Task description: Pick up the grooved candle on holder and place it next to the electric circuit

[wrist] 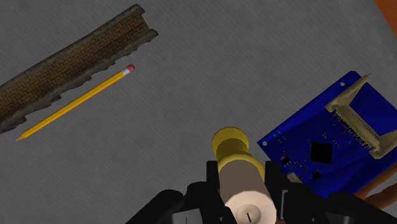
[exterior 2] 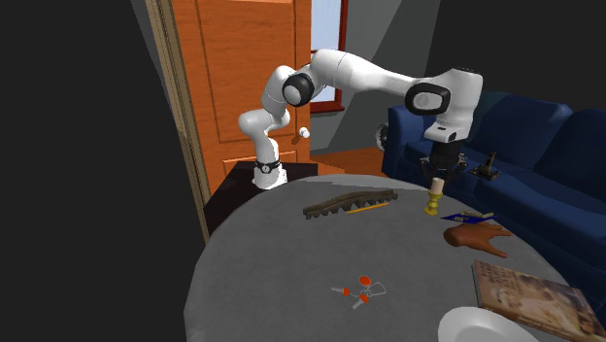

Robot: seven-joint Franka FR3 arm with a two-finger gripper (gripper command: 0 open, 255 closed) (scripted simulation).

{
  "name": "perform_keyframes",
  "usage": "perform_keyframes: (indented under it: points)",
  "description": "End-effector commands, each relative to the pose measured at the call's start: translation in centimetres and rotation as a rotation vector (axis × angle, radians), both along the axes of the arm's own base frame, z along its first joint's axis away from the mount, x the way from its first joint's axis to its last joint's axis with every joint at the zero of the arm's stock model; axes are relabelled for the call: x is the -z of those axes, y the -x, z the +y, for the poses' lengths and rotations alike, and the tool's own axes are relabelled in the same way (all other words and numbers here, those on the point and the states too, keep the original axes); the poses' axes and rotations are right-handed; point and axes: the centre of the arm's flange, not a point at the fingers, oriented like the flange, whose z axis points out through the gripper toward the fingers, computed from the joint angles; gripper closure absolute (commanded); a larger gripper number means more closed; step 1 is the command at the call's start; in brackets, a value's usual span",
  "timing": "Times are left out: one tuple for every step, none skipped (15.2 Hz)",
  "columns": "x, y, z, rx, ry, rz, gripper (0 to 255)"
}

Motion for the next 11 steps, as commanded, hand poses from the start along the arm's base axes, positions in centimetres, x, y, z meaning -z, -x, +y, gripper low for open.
perform_keyframes:
  points:
    - [1.0, -0.1, 0.0, 0.0, -0.001, 0.0, 255]
    - [1.6, -0.1, 0.0, 0.0, -0.001, 0.0, 255]
    - [2.1, -0.1, 0.0, 0.0, -0.001, 0.0, 255]
    - [2.6, -0.1, 0.0, 0.0, -0.001, 0.0, 255]
    - [3.0, -0.1, 0.0, 0.0, -0.001, 0.0, 255]
    - [3.0, -0.1, 0.0, 0.0, -0.001, 0.0, 255]
    - [3.0, -0.1, 0.0, 0.0, -0.001, 0.0, 255]
    - [3.0, -0.1, 0.0, 0.0, -0.001, 0.0, 255]
    - [3.0, -0.1, 0.0, 0.0, -0.001, 0.0, 255]
    - [3.0, -0.1, 0.0, 0.0, -0.001, 0.0, 255]
    - [3.0, -0.1, 0.0, 0.0, -0.001, 0.0, 255]
